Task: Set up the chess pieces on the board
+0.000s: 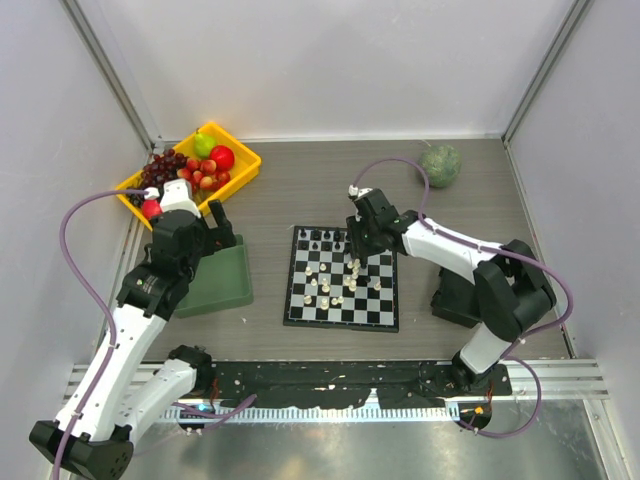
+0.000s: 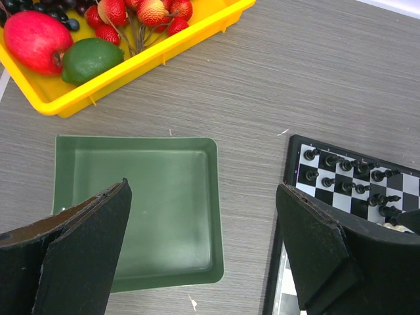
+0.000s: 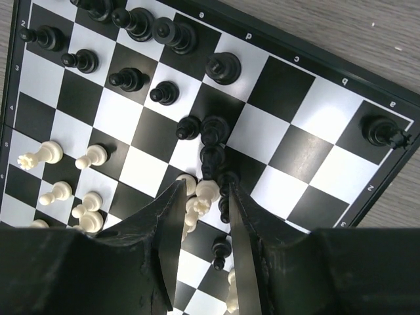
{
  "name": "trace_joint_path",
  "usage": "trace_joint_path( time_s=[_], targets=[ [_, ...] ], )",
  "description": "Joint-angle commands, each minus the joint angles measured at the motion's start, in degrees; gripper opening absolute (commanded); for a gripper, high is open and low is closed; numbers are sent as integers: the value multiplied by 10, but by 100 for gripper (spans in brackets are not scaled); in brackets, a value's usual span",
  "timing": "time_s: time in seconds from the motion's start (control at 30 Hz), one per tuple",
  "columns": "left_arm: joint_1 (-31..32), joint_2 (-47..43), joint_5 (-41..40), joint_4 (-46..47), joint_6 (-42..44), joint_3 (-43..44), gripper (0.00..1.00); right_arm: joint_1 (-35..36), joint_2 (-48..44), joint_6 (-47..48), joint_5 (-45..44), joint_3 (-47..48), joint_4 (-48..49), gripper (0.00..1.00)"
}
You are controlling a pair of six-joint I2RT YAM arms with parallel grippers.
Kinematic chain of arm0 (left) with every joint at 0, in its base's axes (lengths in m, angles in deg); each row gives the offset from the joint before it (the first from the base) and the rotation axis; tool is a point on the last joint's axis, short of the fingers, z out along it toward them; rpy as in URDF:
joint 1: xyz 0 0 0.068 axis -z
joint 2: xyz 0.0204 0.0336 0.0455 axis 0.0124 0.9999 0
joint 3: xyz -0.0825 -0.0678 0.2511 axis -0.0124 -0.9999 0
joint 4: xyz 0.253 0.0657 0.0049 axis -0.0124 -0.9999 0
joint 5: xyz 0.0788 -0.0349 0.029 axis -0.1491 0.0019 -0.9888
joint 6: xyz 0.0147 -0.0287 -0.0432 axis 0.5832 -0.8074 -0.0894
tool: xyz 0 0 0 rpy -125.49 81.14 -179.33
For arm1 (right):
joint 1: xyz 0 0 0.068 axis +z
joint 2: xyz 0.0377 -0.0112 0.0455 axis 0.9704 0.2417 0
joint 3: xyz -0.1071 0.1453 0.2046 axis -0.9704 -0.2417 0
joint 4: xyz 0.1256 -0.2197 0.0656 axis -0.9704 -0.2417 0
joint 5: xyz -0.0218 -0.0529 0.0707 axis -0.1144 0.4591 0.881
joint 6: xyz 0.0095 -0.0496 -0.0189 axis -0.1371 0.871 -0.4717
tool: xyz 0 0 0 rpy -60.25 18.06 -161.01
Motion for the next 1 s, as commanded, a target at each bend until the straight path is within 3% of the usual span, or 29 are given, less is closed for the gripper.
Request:
trace_joint_path(
  time_s=[0.0, 0.2, 0.63, 0.97],
  targets=[
    [-7, -2, -2, 21, 5, -1, 100, 7, 9, -4, 1, 34, 9, 39],
    [-8, 3, 1, 23, 6, -1, 100, 11, 23, -4, -7, 41, 7, 37],
    [-13, -4, 1, 20, 7, -3, 100, 10, 45, -3, -9, 53, 10, 22],
    [-14, -3, 4, 20, 6, -3, 100, 10, 13, 4, -54, 51, 3, 15]
  ],
)
